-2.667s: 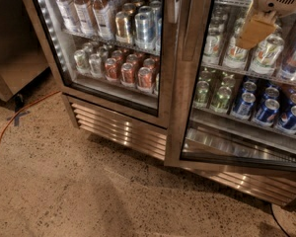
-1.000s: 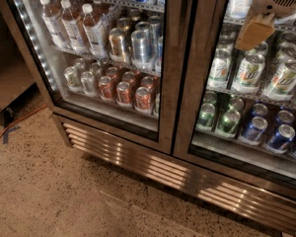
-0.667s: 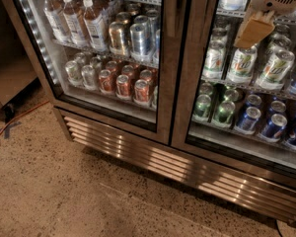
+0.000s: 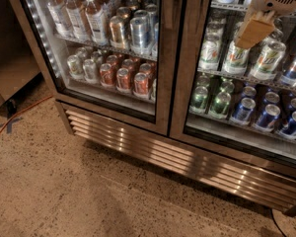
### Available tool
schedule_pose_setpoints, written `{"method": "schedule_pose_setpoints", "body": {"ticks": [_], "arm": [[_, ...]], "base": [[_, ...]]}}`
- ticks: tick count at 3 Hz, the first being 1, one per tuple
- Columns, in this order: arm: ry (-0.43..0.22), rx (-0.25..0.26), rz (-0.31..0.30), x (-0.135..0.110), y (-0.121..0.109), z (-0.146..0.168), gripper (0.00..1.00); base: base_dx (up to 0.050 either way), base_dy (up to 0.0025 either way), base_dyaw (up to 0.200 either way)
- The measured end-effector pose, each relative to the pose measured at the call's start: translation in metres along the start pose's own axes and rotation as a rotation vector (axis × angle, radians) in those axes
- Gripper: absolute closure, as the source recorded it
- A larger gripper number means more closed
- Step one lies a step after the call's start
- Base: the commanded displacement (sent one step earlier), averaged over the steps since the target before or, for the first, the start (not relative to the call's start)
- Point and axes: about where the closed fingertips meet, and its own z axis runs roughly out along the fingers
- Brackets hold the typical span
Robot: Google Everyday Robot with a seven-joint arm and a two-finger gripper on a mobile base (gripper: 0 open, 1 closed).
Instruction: Close right fridge door
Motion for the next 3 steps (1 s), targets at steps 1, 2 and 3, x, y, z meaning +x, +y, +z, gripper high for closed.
{"method": "schedule_pose_setpoints", "body": {"ticks": [1,2,3], "arm": [[0.0,0.0,0.0,0.0,0.0,0.0,0.81],[0.0,0.0,0.0,0.0,0.0,0.0,0.58],[0.0,0.0,0.0,0.0,0.0,0.0,0.36]], "base": [[0.0,0.0,0.0],[0.0,0.0,0.0],[0.0,0.0,0.0]]}}
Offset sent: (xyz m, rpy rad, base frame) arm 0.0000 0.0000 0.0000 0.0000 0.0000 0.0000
